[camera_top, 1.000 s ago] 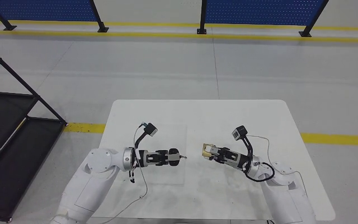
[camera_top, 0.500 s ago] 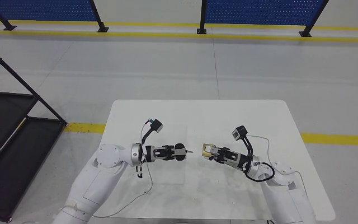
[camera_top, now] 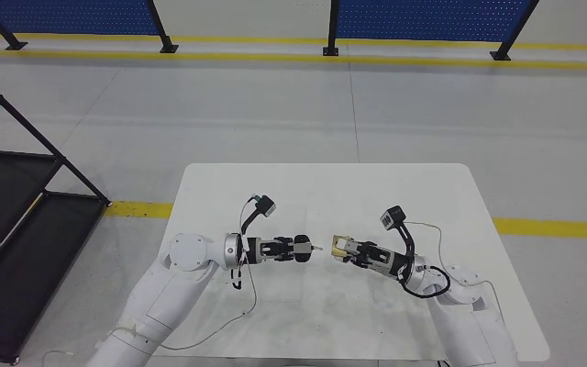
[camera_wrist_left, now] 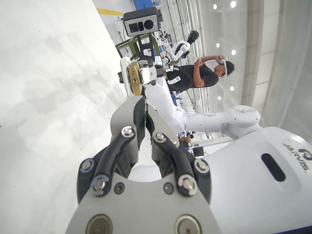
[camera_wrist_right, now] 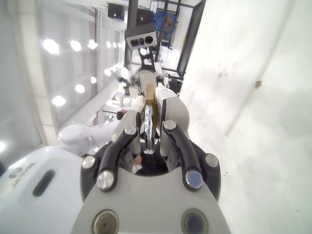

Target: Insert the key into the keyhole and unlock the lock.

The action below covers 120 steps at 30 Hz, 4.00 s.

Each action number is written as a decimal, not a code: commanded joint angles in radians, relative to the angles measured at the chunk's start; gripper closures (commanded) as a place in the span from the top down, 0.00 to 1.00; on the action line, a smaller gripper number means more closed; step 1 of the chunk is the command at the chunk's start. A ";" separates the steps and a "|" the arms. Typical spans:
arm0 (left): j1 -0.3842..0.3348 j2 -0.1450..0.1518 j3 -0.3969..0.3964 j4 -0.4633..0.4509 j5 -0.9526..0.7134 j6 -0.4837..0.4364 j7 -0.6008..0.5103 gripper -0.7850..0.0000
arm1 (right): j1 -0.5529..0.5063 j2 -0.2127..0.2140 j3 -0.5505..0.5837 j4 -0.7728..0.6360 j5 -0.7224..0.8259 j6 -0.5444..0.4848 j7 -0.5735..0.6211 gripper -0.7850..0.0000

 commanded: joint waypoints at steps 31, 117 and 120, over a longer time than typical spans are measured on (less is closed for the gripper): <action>-0.006 -0.008 0.041 0.029 0.010 -0.025 0.107 0.00 | 0.000 0.000 0.000 0.000 0.000 0.000 0.000 0.00; 0.177 0.060 -0.183 -0.248 1.164 -0.473 0.657 0.00 | 0.000 0.000 0.000 0.000 0.000 0.000 0.000 0.00; 0.165 0.062 -0.188 -0.265 1.239 -0.472 0.657 0.00 | 0.000 0.000 0.000 0.000 0.000 0.000 0.000 0.00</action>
